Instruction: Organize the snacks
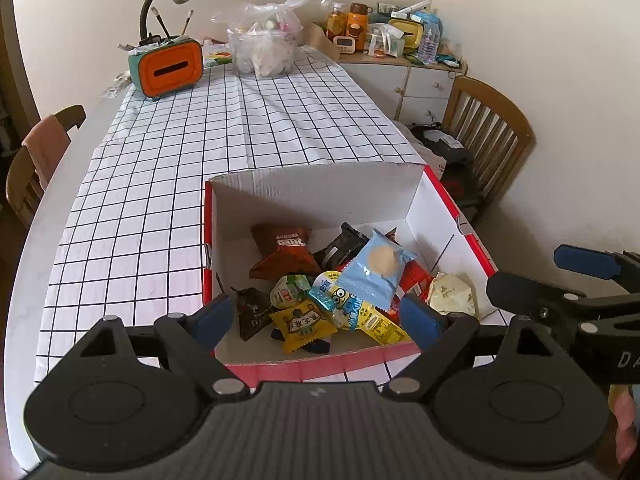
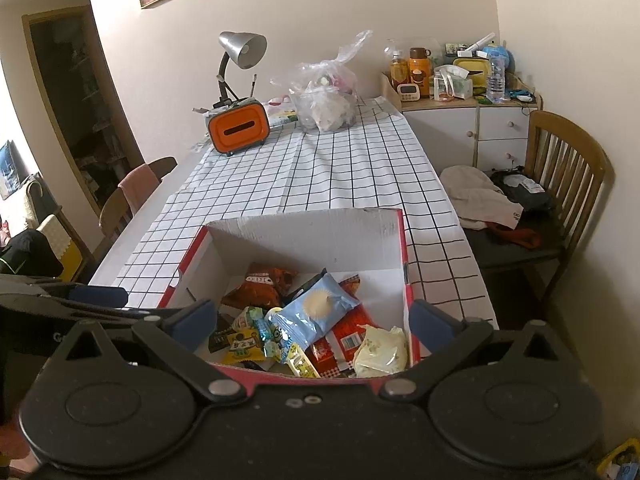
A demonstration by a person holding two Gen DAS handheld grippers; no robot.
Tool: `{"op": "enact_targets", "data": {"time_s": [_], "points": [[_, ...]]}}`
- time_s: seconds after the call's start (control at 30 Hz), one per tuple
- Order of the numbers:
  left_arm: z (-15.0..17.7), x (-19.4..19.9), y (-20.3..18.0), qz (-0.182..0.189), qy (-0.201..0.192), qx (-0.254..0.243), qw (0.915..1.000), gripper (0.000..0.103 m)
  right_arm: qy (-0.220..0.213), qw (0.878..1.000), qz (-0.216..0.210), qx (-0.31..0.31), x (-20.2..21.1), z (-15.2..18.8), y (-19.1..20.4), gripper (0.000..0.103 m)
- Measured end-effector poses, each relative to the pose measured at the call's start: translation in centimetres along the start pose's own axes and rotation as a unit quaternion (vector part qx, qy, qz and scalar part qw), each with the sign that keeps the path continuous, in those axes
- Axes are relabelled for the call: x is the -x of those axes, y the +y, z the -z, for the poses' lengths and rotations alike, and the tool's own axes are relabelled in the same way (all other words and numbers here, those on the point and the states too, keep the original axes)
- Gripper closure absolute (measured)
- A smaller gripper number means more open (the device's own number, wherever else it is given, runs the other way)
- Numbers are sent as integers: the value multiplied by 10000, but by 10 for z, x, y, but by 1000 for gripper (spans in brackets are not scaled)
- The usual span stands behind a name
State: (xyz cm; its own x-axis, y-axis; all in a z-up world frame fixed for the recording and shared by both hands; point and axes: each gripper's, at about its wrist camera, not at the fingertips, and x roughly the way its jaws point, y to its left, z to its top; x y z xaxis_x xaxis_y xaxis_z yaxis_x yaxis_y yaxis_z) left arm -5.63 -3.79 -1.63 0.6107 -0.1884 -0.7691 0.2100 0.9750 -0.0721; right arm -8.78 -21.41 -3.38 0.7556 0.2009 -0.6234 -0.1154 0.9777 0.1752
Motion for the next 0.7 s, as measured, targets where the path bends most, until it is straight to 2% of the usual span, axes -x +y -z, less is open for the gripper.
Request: {"op": "enact_targets", "data": {"time_s": [0.7], "points": [[2, 3, 6, -40, -59, 7, 10000, 13, -53, 9998, 151, -121, -1, 1, 2, 0]]}}
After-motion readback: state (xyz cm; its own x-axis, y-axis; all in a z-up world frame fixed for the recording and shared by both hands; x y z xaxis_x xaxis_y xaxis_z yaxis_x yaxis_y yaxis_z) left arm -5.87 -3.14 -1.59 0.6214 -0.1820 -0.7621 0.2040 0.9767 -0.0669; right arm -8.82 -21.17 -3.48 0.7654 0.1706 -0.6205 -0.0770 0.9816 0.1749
